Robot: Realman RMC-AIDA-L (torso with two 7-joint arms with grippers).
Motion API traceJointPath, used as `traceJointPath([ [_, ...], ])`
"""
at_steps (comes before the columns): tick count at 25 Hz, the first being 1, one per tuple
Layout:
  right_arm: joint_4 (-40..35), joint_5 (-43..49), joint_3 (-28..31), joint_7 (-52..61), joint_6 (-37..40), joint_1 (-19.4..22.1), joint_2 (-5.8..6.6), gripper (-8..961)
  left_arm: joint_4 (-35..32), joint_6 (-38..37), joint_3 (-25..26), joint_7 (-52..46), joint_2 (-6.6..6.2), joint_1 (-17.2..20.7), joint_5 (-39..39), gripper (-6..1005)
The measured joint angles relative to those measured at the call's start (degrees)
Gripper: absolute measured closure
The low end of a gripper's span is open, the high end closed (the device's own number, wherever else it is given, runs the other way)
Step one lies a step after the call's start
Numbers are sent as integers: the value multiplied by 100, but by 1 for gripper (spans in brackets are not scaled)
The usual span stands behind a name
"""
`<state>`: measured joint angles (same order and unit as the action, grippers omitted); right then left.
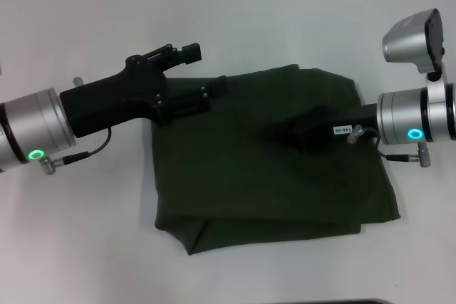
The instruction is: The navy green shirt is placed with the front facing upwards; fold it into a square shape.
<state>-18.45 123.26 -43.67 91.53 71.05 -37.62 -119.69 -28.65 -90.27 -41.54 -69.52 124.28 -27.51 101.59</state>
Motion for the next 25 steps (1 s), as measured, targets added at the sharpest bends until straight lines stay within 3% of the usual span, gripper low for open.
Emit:
traceJointPath([
  [14, -470, -408, 77, -16, 327, 71, 17, 933, -7, -4, -12, 0, 0, -34, 0, 152],
  [25, -508, -540, 17, 141, -220, -10, 21, 933, 0, -15, -5, 6, 0, -44, 0, 152],
])
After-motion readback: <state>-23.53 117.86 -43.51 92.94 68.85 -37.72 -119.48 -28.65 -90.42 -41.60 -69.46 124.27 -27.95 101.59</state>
